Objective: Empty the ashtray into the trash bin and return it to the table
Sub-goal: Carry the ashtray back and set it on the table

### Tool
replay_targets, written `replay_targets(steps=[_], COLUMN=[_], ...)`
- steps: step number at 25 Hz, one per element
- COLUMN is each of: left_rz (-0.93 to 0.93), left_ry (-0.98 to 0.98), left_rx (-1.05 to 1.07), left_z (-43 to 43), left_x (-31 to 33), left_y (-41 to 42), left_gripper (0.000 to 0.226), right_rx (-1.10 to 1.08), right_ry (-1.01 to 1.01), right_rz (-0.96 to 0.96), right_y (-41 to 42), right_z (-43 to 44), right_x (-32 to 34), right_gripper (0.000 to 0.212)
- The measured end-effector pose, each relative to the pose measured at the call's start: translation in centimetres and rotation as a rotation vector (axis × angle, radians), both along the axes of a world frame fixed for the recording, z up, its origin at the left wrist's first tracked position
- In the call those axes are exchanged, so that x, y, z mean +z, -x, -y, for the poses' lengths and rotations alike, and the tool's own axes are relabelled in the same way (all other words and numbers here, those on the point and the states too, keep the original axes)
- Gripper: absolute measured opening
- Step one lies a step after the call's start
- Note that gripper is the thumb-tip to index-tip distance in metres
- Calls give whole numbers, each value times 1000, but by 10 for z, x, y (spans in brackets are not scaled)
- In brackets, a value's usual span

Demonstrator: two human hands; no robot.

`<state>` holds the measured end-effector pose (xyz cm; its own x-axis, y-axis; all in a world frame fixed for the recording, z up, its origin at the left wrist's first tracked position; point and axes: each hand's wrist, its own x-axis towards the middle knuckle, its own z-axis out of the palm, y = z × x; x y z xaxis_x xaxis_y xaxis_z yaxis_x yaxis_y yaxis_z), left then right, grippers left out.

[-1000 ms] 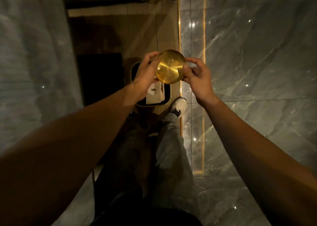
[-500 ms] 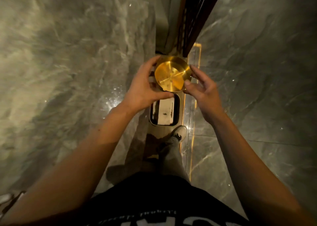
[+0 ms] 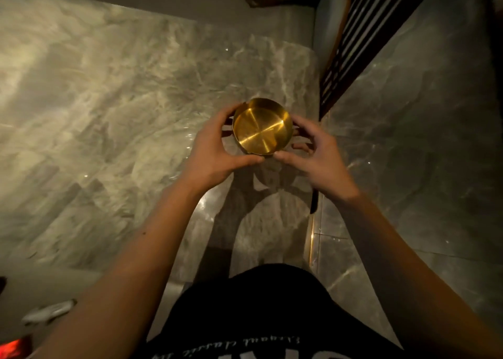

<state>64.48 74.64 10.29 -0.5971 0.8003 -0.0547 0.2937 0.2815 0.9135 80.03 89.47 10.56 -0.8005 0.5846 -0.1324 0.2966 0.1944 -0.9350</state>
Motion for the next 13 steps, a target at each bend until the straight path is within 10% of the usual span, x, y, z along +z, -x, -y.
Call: replay_targets(steps=[13], left_rz=[-38], left_ry=[22], left_rx=[301], left_z=[131], left_x=[0], left_y=[61], left_gripper=[100], right_rx=[240], right_ry=[-118], right_rz=[-7], right_y=[111], right_z=[99], right_x=[-1], right_gripper=[77])
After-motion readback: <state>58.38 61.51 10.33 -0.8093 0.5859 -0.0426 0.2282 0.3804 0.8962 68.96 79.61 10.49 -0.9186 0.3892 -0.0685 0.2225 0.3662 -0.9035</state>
